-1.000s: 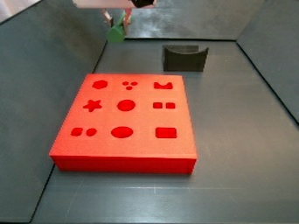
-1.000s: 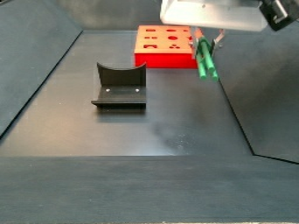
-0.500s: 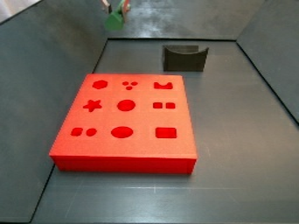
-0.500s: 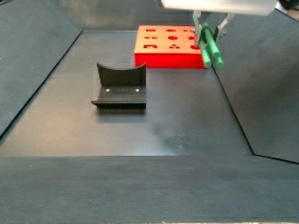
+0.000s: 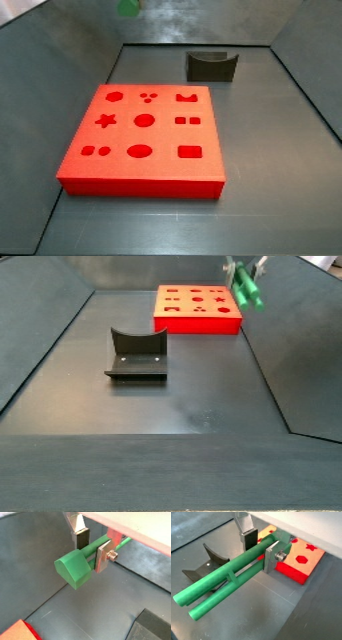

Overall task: Pick up the 3 prong object. Move up. Place the 3 prong object on the fixture. Regrasp the 3 prong object. Move to above the board. Insert the 3 prong object.
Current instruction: Place the 3 prong object on the fixture.

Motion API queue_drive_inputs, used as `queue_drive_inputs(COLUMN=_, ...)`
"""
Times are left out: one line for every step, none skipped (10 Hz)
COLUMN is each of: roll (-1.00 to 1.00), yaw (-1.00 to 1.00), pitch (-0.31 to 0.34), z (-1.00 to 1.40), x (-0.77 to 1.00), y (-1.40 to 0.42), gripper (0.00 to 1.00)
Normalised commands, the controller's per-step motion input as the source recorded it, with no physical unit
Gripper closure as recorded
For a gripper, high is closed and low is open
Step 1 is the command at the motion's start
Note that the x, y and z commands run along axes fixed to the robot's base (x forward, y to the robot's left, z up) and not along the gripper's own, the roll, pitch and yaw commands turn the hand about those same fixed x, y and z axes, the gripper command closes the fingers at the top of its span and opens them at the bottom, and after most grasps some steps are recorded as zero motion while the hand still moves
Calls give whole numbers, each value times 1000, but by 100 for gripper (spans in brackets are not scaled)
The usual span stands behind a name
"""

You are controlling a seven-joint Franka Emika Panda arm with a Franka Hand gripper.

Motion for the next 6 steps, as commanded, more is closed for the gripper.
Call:
queue_drive_inputs(roll=-383, yaw=149, pitch=384, z=-387, x=1000, y=-77, gripper=100)
queue_drive_inputs(roll=-360, yaw=134, pitch=384, z=-397, x=1000, y=-72, gripper=100)
queue_drive_inputs(roll=-294, yaw=94, pitch=328, z=-364, x=1000, y=-62, gripper=100)
queue_drive_inputs(roll=-227, yaw=63, pitch=258, z=-326, x=1000, y=-56, gripper=100)
queue_drive_inputs(roll=-150, yaw=34, pitch=192, z=-293, x=1000, y=-50, gripper=100)
queue_drive_inputs(roll=-107, yaw=22, pitch=156, z=-275, x=1000, y=-47, gripper=100)
